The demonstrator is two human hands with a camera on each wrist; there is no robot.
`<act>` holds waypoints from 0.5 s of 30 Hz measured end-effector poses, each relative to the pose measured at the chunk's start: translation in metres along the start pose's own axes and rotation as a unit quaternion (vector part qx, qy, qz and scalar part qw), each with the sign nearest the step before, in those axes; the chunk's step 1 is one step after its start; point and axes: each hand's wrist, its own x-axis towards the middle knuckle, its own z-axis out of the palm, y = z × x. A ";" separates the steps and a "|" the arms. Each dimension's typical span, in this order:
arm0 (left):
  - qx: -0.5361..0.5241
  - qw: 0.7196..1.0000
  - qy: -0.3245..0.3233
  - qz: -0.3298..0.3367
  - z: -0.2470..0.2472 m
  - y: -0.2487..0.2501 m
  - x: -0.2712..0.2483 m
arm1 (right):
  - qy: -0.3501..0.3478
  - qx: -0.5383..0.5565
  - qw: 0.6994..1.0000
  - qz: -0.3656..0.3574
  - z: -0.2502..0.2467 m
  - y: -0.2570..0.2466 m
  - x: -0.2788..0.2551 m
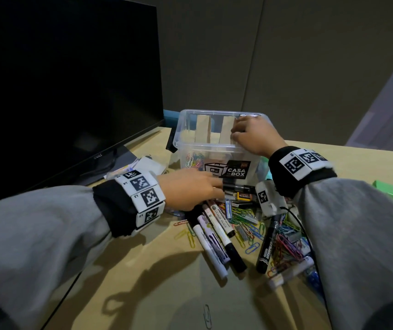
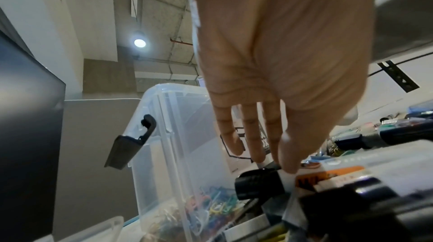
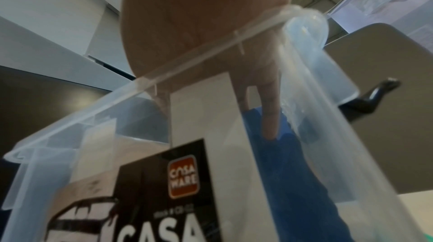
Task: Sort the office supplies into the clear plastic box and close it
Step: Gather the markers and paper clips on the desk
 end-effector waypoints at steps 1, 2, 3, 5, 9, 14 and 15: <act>0.010 1.000 -0.001 -0.006 0.000 -0.001 0.002 | 0.000 0.002 1.000 0.003 0.000 0.000 0.000; 0.016 1.000 -0.003 -0.011 0.000 0.000 0.004 | 0.000 0.004 1.000 0.006 0.000 -0.001 -0.001; 0.018 1.000 -0.004 -0.013 0.002 0.000 0.005 | 0.000 0.005 1.000 0.007 0.000 -0.001 -0.001; 0.012 1.000 0.000 -0.015 0.004 0.002 0.007 | 0.001 0.005 1.000 0.006 0.000 -0.002 -0.002; -0.001 1.000 0.003 -0.024 0.008 0.003 0.007 | 0.002 0.000 1.000 0.006 -0.002 -0.004 -0.004; -0.028 0.998 0.052 -0.029 0.005 0.002 0.002 | 0.002 0.004 1.000 0.000 -0.003 -0.005 -0.006; -0.043 0.996 0.069 -0.033 0.001 0.001 0.000 | 0.006 0.016 1.000 -0.001 -0.003 -0.004 -0.005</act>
